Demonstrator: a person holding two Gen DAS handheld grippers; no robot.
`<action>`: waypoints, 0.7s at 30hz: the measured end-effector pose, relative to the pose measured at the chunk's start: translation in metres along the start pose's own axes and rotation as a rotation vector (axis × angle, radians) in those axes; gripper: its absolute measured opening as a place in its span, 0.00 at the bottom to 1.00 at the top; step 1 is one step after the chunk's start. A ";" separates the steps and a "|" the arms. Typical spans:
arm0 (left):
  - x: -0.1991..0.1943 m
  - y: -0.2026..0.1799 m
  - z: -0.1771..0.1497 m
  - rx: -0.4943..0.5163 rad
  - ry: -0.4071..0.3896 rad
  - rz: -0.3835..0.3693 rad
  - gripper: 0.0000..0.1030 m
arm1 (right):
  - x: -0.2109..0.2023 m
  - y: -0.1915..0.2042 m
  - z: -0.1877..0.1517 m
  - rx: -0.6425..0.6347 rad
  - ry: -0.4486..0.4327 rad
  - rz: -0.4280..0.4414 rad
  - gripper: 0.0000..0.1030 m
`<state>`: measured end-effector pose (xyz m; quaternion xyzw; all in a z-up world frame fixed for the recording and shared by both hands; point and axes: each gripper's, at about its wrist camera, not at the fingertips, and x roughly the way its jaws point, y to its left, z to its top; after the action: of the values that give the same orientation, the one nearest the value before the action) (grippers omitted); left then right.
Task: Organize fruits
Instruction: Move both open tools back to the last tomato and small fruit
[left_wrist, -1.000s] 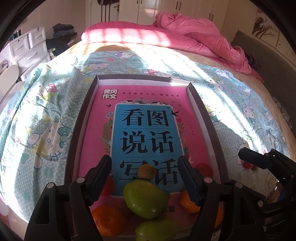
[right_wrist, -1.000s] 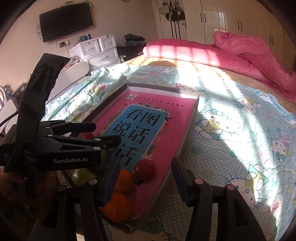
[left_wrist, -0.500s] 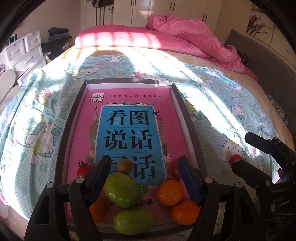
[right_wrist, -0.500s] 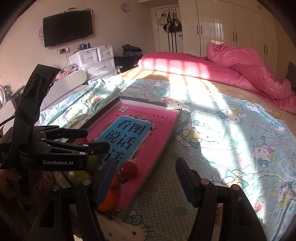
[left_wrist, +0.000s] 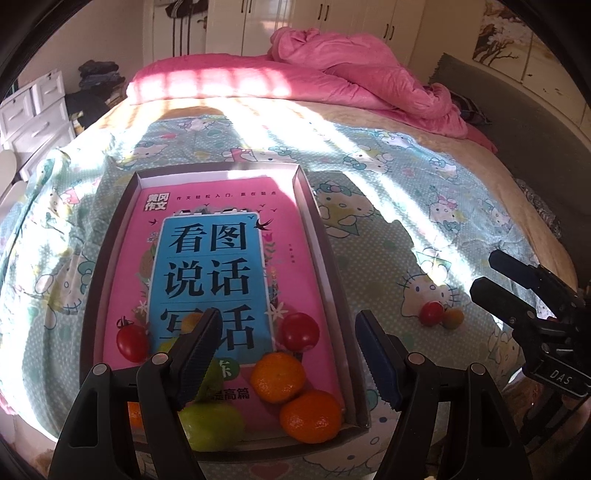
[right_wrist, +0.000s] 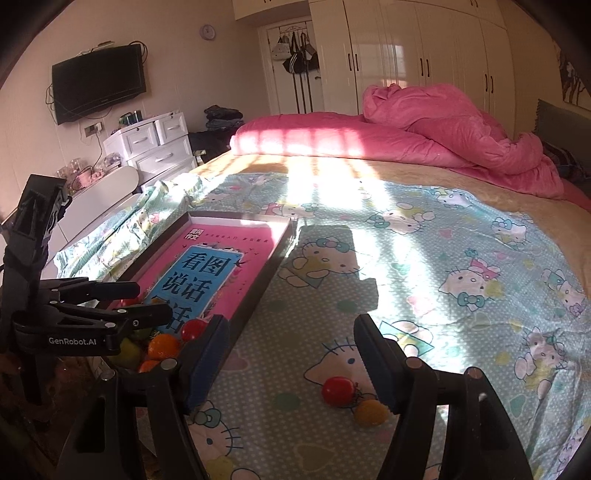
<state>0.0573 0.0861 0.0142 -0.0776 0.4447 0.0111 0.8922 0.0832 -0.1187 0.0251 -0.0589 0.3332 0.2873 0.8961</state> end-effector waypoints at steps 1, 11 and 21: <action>-0.002 -0.003 0.000 0.005 -0.002 -0.003 0.74 | -0.002 -0.004 -0.001 0.005 -0.001 -0.005 0.68; -0.006 -0.034 0.000 0.060 -0.002 -0.042 0.74 | -0.020 -0.036 -0.018 0.056 0.008 -0.055 0.68; 0.002 -0.062 -0.005 0.121 0.023 -0.078 0.74 | -0.037 -0.060 -0.034 0.100 0.014 -0.098 0.68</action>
<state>0.0599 0.0243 0.0179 -0.0410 0.4515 -0.0514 0.8899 0.0747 -0.1955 0.0168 -0.0322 0.3501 0.2257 0.9086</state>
